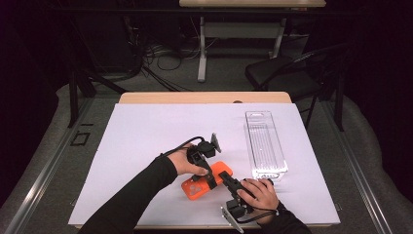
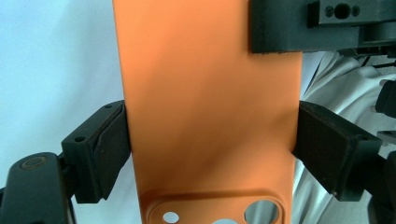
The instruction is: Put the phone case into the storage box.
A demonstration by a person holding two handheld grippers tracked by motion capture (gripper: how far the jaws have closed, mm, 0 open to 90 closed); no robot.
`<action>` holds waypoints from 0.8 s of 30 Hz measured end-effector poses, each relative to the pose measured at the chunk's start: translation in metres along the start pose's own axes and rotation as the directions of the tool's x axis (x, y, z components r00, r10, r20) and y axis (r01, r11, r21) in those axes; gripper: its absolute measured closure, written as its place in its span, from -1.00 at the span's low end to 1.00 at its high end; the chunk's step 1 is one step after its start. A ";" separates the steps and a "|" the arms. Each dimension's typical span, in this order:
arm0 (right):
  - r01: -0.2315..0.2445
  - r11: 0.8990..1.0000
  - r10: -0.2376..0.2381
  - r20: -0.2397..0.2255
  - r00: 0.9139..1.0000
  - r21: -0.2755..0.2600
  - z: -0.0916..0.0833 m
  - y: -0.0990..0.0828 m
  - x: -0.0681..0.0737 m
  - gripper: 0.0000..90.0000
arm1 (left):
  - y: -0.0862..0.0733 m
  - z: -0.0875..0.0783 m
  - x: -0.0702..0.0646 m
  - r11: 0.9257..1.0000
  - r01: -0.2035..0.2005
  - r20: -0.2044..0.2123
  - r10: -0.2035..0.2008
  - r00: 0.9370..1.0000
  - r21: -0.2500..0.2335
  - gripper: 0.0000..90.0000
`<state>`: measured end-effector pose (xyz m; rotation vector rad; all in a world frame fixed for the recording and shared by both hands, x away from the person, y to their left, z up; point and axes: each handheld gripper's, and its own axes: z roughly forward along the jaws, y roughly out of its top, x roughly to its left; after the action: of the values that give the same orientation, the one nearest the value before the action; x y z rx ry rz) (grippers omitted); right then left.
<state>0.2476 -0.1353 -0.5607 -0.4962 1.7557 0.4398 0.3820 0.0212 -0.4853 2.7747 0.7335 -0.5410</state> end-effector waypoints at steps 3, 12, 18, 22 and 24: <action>0.004 1.000 -0.004 -0.001 1.000 0.005 -0.001 0.000 0.000 0.79 | 0.000 0.000 0.000 1.000 0.000 -0.001 0.000 1.000 -0.004 -0.66; 0.019 1.000 -0.019 0.017 1.000 0.007 -0.001 0.000 0.000 0.79 | -0.001 -0.001 -0.001 1.000 -0.005 -0.008 0.005 1.000 -0.017 -0.66; 0.025 1.000 -0.025 0.020 0.999 0.010 -0.001 -0.001 0.000 0.79 | -0.002 -0.003 -0.001 0.999 -0.007 -0.019 0.007 1.000 -0.034 -0.67; 0.024 1.000 -0.024 0.021 0.999 0.007 -0.001 -0.001 0.000 0.79 | -0.003 -0.003 -0.002 0.999 -0.008 -0.031 0.007 1.000 -0.040 -0.73; 0.021 1.000 -0.021 0.026 0.999 0.002 -0.001 -0.001 0.000 0.79 | -0.004 -0.004 -0.003 0.999 -0.008 -0.032 0.006 0.999 -0.050 -0.74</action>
<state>0.2475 -0.1361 -0.5605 -0.5059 1.7246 0.4280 0.3789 0.0240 -0.4811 2.7444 0.7334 -0.4723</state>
